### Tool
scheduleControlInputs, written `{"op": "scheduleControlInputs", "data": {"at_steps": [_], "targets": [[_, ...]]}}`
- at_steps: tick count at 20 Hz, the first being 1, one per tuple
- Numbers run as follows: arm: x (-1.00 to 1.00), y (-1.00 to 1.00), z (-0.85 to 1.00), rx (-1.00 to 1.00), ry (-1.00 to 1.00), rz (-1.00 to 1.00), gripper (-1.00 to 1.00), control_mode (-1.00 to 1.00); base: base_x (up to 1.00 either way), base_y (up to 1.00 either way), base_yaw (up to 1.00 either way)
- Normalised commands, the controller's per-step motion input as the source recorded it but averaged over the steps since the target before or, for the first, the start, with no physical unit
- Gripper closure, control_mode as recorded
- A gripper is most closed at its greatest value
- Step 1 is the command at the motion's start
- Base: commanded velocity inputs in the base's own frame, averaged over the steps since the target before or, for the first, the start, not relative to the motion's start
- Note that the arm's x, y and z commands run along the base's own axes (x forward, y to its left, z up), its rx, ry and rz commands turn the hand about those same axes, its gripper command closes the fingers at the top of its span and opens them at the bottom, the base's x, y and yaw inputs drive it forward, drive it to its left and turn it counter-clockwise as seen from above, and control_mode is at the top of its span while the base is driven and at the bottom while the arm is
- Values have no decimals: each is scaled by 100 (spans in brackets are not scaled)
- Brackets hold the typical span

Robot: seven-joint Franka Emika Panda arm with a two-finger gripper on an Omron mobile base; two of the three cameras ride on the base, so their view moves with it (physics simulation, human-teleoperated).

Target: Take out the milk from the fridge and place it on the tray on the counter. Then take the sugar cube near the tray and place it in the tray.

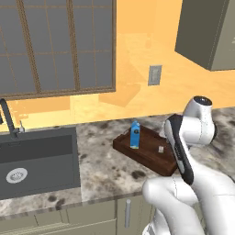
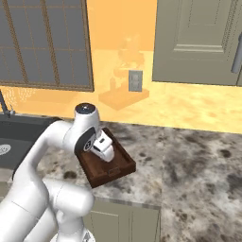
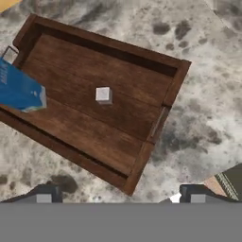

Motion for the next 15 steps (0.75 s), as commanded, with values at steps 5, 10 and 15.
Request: {"op": "scheduleControlInputs", "data": {"at_steps": [5, 10, 15], "targets": [[-84, 0, 100, 0, -15, 1, -100, -100, 0, 0, 0], [-53, 0, 100, 0, 0, 0, -100, -100, 0, 0, 0], [-76, 2, 100, 2, 0, 0, -100, -100, 0, 0, 0]]}}
